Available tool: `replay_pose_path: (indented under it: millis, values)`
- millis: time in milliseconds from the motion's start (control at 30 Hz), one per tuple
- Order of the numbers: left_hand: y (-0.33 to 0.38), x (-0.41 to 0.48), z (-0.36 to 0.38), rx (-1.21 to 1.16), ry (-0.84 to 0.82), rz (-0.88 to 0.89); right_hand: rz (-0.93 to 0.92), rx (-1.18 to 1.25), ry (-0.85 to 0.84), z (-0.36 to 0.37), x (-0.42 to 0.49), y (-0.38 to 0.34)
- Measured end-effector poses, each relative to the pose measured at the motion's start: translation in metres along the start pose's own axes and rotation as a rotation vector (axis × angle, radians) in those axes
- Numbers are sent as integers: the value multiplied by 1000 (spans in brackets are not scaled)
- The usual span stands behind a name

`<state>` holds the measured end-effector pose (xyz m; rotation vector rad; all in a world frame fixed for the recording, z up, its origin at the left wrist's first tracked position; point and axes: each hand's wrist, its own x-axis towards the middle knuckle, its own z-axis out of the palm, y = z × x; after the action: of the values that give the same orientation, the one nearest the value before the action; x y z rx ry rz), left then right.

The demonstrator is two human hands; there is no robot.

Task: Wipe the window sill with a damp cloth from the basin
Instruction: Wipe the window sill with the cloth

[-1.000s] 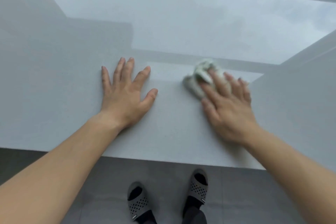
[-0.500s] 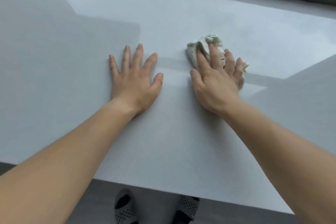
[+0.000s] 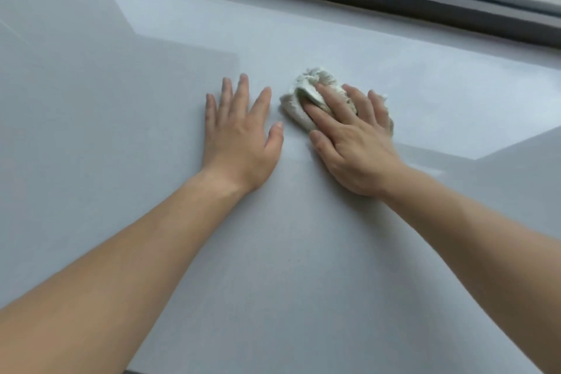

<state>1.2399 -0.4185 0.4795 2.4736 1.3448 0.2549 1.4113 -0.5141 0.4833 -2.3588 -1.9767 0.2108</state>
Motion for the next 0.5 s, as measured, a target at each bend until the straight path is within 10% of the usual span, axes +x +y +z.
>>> replay_pose_path:
  millis: [233, 400, 500]
  values:
    - [31, 13, 17, 116, -78, -99, 324, 131, 50, -16, 87, 59]
    - [36, 10, 21, 179, -54, -100, -30, 47, 6, -9, 65, 41]
    - [37, 10, 20, 201, -69, -108, 79, 37, 24, -20, 103, 74]
